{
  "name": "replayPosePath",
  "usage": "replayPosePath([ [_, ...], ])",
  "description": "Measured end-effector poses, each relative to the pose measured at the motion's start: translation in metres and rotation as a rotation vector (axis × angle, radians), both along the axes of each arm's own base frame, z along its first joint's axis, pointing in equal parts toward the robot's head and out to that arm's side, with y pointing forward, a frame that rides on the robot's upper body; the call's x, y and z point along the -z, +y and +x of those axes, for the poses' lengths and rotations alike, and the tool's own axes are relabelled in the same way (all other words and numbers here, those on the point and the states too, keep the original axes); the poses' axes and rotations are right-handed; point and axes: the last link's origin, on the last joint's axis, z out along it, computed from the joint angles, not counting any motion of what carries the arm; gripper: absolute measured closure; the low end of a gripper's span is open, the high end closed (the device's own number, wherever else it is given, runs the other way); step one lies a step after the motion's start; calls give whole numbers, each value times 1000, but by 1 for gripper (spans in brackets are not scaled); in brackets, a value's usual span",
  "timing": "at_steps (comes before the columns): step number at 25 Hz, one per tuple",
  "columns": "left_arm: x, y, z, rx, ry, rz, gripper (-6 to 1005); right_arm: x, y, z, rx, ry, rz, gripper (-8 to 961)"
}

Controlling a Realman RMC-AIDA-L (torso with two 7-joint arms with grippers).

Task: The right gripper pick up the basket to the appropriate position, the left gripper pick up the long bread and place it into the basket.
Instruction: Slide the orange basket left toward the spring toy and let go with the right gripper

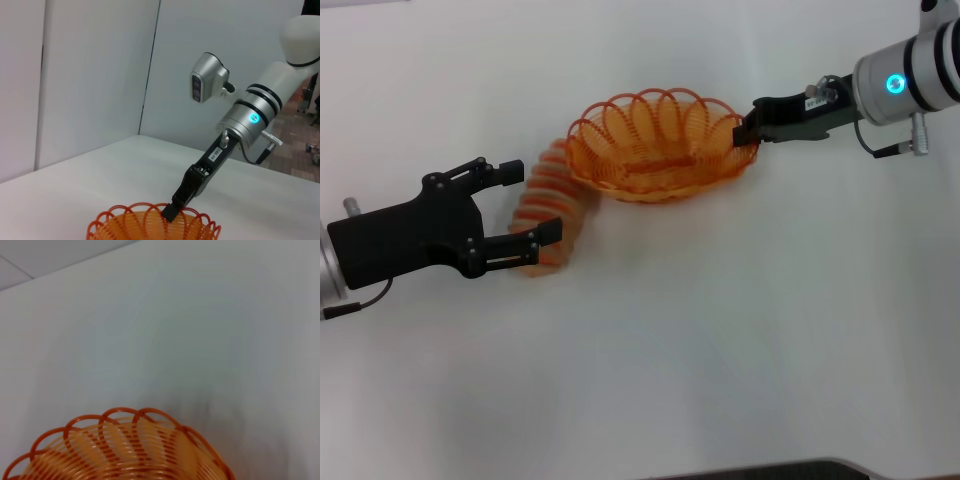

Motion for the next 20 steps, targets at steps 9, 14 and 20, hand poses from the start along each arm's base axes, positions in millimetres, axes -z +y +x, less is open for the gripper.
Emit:
replayPosePath([
  [9, 1, 0, 0, 2, 1, -3, 99, 5, 5, -12, -32, -3, -13, 865],
  [14, 2, 0, 1, 4, 1, -3, 99, 5, 5, -13, -37, -4, -14, 868],
  [20, 1, 2, 1, -2, 3, 7, 99, 2, 2, -7, -41, -3, -2, 872],
])
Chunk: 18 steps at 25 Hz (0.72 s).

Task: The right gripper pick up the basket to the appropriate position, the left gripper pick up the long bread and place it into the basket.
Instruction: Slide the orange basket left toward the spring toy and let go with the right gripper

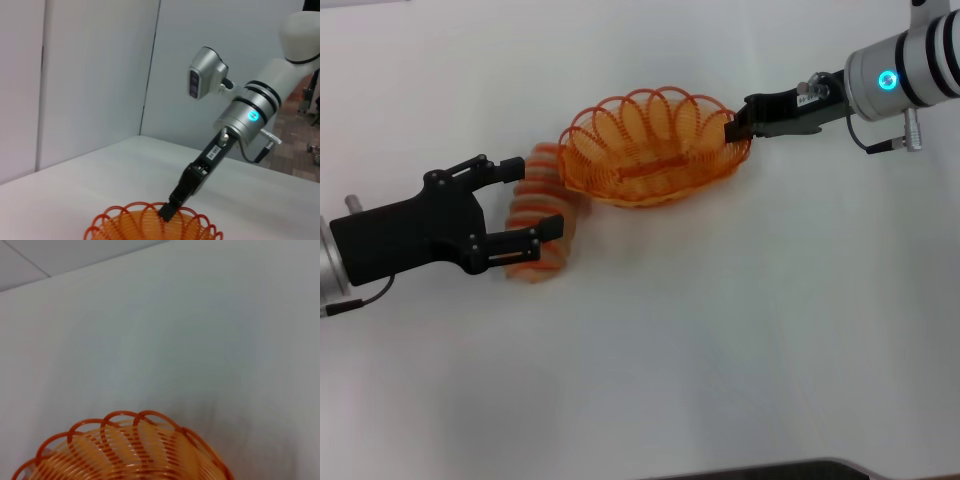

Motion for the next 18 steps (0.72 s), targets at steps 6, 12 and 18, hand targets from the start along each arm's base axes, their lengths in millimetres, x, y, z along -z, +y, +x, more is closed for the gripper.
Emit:
replayPosePath([
  [6, 5, 5, 1, -14, 17, 13, 98, -4, 0, 2, -22, -4, 15, 872],
  [12, 6, 8, 3, -16, 21, 19, 98, -6, -1, 4, -48, -13, 20, 871],
  [18, 6, 9, 2, -18, 23, 23, 98, -6, -2, 5, -59, -22, 15, 871],
])
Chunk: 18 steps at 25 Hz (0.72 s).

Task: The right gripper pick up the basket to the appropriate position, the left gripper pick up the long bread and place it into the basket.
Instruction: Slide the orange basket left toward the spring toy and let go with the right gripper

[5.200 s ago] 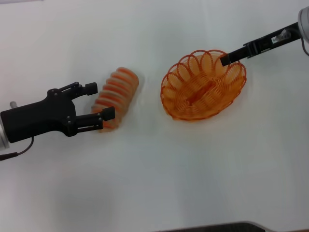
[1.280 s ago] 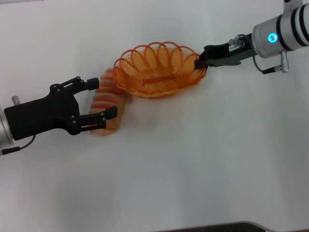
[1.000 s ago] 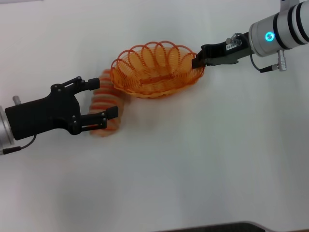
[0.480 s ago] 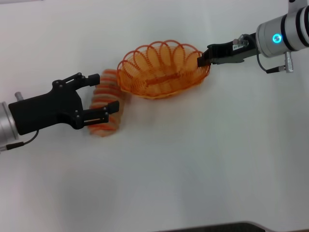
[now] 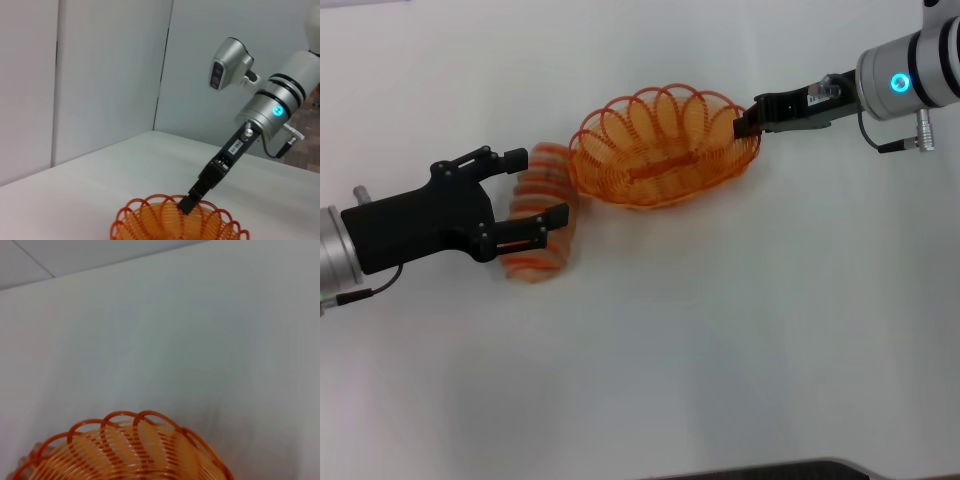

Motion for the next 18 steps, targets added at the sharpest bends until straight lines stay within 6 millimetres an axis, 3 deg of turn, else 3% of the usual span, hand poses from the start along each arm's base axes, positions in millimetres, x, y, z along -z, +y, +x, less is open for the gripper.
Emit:
replayPosePath([
  [18, 3, 3, 2, -6, 3, 6, 99, -1, -1, 1, -19, -8, 25, 871],
])
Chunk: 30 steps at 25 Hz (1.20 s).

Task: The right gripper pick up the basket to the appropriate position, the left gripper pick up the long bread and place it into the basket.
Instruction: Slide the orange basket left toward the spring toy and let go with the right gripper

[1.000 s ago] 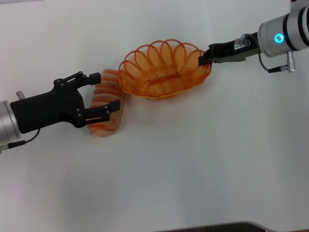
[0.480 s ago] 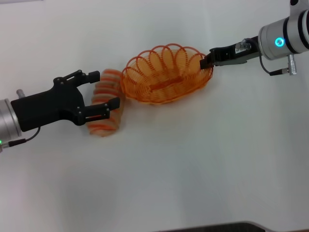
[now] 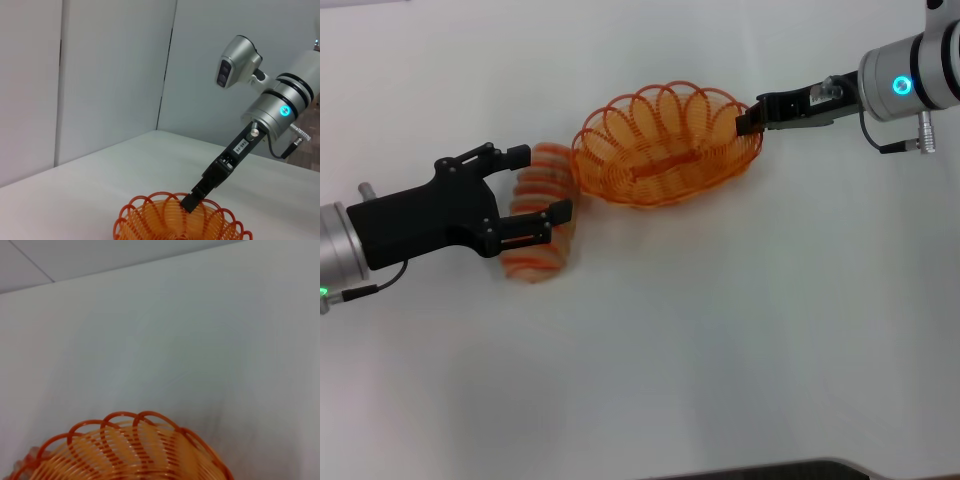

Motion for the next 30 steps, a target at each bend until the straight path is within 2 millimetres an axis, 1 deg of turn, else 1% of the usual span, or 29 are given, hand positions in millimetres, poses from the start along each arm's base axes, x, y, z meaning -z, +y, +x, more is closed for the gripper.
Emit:
replayPosePath([
  [12, 1, 1, 1, 2, 1, 1, 99, -1, 1, 0, 15, 28, 14, 871],
  [23, 0, 4, -1, -9, 16, 13, 100, 4, -4, 2, 41, 52, 0, 872],
  [30, 0, 5, -1, -7, 17, 13, 99, 3, -5, 4, 48, 54, 1, 872],
])
